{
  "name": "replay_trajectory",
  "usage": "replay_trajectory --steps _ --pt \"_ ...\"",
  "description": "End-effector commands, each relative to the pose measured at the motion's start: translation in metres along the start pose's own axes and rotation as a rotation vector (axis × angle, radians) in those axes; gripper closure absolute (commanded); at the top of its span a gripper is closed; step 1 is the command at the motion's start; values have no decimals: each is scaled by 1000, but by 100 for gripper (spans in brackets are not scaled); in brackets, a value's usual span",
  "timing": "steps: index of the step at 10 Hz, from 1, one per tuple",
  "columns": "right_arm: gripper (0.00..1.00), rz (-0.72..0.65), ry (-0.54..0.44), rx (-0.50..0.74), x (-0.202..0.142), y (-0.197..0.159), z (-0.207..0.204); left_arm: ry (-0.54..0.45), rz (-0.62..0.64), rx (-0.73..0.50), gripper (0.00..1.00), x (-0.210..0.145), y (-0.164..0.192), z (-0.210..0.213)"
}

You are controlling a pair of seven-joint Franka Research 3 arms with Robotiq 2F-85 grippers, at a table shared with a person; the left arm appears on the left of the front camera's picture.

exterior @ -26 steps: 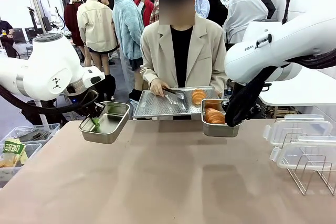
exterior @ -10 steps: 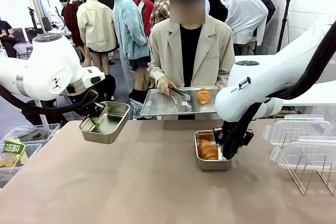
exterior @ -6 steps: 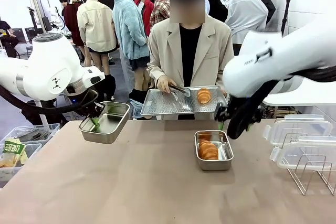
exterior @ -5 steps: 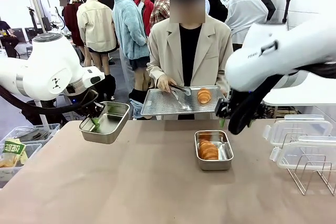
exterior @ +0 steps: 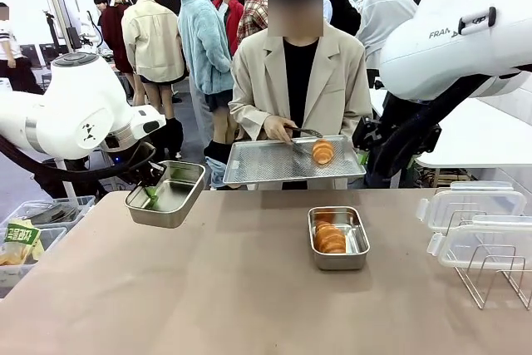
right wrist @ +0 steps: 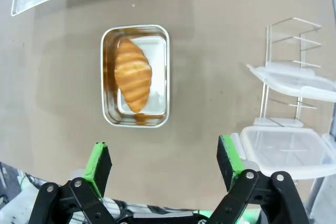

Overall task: Place the bread in airtight containers.
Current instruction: Once an object is inside an Airtight Container , place the container in the center of the table.

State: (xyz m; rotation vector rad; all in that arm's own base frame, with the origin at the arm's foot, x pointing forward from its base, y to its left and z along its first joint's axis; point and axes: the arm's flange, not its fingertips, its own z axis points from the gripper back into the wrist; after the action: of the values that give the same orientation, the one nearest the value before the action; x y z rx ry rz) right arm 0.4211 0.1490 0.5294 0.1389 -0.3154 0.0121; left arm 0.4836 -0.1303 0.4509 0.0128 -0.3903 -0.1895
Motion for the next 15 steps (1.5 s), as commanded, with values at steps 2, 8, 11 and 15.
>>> replay_trajectory --steps 2,8,11,15 --pt "0 -1 15 -2 0 -1 -8 -18 -14 1 100 -1 2 3" --pt "0 -1 15 -2 0 -1 -8 -18 -14 1 100 -1 2 3" --pt "0 -1 15 -2 0 -1 -8 -18 -14 1 100 -1 2 3" --pt "0 -1 15 -2 0 -1 -8 -18 -14 1 100 -1 2 3"
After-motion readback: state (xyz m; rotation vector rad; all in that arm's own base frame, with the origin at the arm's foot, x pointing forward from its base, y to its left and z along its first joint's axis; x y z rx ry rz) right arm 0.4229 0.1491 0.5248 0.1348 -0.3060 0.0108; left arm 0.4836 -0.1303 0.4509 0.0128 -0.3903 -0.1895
